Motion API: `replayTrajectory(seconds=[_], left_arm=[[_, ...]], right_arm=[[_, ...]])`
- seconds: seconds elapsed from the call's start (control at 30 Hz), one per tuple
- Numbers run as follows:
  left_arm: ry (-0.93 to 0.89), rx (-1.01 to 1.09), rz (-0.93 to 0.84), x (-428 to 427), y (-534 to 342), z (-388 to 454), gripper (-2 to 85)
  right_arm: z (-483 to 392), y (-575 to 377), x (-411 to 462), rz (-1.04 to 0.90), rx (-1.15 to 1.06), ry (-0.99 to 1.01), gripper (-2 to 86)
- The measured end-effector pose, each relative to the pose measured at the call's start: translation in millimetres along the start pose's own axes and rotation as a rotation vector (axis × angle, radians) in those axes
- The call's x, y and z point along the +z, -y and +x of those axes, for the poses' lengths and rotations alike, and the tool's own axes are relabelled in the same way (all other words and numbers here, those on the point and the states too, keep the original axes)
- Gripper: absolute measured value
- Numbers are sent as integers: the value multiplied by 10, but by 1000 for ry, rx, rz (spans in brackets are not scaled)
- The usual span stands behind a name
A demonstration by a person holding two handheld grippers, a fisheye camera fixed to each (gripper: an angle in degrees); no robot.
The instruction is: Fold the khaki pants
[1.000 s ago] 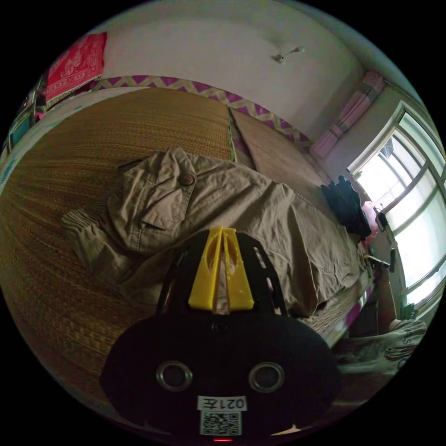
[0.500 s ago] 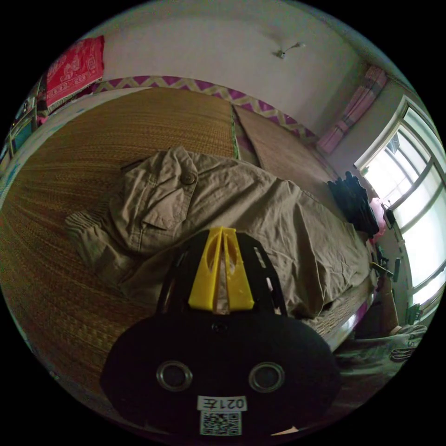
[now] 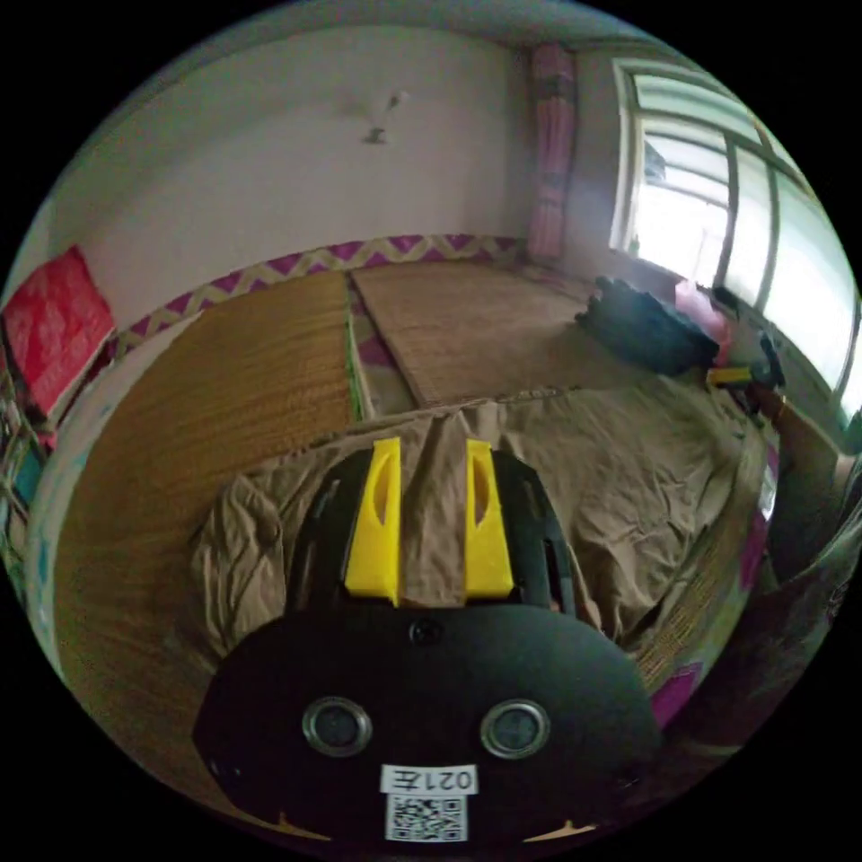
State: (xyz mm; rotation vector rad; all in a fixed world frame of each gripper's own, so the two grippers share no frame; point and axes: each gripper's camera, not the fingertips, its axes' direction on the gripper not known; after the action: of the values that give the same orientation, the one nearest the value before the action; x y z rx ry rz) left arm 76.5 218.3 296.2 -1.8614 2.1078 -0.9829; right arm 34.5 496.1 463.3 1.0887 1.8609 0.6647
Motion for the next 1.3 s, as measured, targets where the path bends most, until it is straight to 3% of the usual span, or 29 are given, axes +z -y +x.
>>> replayTrajectory(seconds=[0.27, 0.47, 0.67, 0.77, 0.97, 1.3], left_arm=[[-55, 180, -164, 446, 516, 57, 123], [-114, 260, -254, 586, 521, 88, 117], [-148, 275, -234, 420, 472, 70, 6], [-148, 284, -180, 226, 427, 63, -6], [-165, 266, 6, -557, 211, 25, -9], [-157, 317, 273, -2746, -913, 296, -10]], right_arm=[[-23, 402, 376, -141, -237, -11, 102], [93, 454, 463, -226, -249, 60, 21], [177, 266, -8, -69, -206, 132, -9], [236, 82, -341, 40, -179, 161, -10], [263, -444, -1020, 192, -145, 226, -10], [-191, -1691, -2287, 421, -178, 235, -10]])
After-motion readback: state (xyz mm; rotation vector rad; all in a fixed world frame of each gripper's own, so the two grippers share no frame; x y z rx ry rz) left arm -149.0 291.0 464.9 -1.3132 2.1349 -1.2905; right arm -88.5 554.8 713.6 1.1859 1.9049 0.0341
